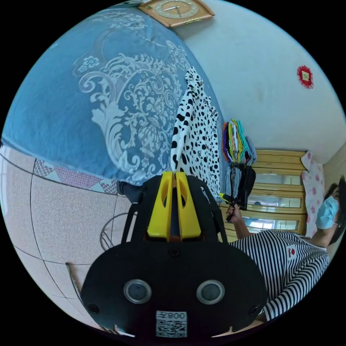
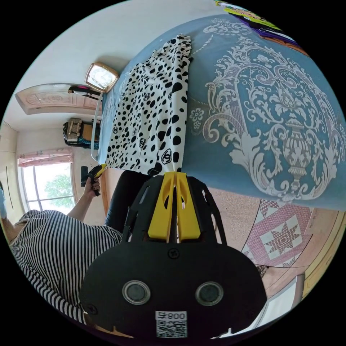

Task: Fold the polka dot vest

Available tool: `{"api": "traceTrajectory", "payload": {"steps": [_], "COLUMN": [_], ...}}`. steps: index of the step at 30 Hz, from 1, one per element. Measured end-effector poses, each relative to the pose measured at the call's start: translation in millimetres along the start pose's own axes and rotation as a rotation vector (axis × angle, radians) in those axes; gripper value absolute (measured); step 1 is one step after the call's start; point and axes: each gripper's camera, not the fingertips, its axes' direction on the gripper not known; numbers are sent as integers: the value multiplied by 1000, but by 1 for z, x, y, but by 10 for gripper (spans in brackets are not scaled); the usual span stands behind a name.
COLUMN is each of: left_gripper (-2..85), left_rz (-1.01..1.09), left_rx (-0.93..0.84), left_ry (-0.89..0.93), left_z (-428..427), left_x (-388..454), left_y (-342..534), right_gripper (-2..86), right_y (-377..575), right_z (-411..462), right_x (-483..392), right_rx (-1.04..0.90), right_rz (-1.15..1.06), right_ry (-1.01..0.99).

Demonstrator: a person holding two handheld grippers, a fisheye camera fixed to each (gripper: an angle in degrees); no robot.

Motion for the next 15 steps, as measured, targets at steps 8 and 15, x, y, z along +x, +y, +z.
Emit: {"api": "traceTrajectory", "payload": {"steps": [8, 15], "left_gripper": [15, 15], "left_rz": [-70, -89], "left_rx": [-12, -12], "left_ry": [5, 17], "left_z": [-26, -52], "left_x": [-33, -44], "left_y": [93, 140], "right_gripper": [3, 4], "right_y": [49, 63], "right_z": [-12, -33], "right_x": [-39, -82], "right_rx": [-26, -28], "right_rz": [64, 88], "right_ry": [-32, -40]}}
